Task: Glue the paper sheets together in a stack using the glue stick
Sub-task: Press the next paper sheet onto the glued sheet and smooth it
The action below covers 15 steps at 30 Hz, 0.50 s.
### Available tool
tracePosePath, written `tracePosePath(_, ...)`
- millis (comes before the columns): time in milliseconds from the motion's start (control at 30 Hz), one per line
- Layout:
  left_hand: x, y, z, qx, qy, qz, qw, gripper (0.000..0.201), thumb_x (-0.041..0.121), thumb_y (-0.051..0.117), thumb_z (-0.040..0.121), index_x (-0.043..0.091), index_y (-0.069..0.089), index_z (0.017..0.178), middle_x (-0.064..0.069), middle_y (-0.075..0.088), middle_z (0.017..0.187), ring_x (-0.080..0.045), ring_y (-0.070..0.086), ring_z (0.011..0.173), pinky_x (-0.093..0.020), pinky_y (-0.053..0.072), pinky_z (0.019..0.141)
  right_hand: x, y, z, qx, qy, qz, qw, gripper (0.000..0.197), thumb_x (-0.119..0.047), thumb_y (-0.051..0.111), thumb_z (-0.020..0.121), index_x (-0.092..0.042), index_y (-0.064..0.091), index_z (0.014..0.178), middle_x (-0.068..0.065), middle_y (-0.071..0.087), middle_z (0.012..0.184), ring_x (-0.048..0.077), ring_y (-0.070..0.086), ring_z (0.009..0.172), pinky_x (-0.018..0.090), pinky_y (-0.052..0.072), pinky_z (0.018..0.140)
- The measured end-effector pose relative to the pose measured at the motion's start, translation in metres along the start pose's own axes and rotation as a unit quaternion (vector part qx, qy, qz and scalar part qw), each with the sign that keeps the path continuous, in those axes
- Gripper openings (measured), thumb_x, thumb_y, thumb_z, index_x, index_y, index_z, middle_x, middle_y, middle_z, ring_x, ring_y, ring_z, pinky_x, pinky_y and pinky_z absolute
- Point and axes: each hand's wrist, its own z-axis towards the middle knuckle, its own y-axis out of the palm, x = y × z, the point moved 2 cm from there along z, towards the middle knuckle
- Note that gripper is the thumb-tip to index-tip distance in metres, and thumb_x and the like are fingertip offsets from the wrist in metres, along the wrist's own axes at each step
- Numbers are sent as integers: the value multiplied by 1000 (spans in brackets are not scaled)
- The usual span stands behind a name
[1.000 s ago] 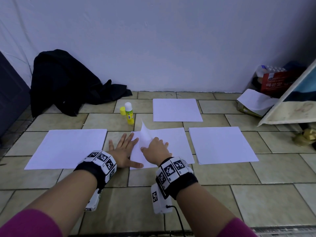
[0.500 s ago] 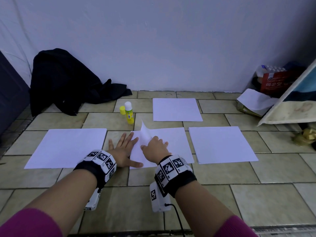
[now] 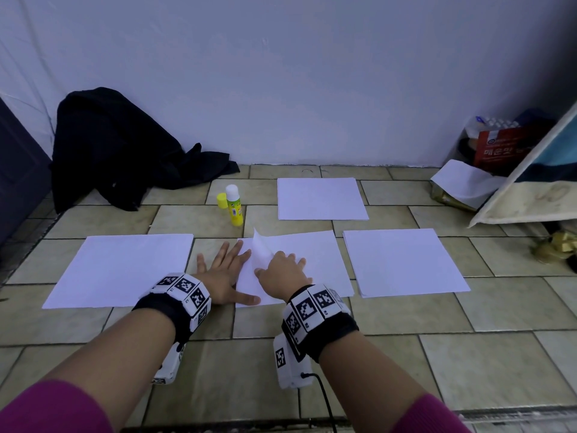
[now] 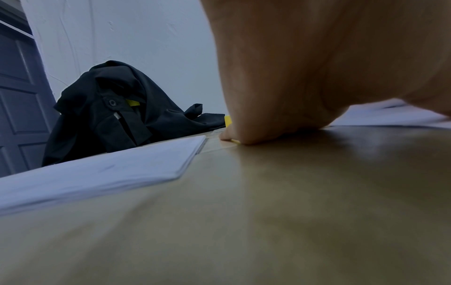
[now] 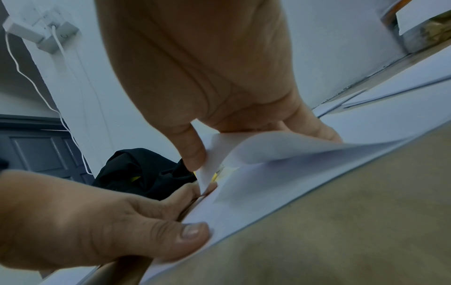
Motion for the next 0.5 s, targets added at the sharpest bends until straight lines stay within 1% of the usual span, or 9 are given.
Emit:
tracePosePath(133, 0, 1, 1, 3, -1, 2, 1000, 111, 69, 56, 80, 22, -16, 151, 6, -36, 153, -17, -34, 140, -62, -15, 109, -2, -1, -1, 4, 5, 1, 1000, 58, -42, 42, 98, -8, 27, 143, 14, 20, 153, 35, 7, 144, 59, 20, 111)
tracePosePath(500, 0, 0, 1, -2, -5, 3, 1000, 112, 70, 55, 80, 20, -16, 151, 6, -36, 152, -17, -34, 140, -62, -15, 110, -4, 0, -2, 0, 9, 5, 1000, 61, -42, 41, 98, -8, 23, 145, 14, 16, 155, 36, 4, 145, 60, 18, 112)
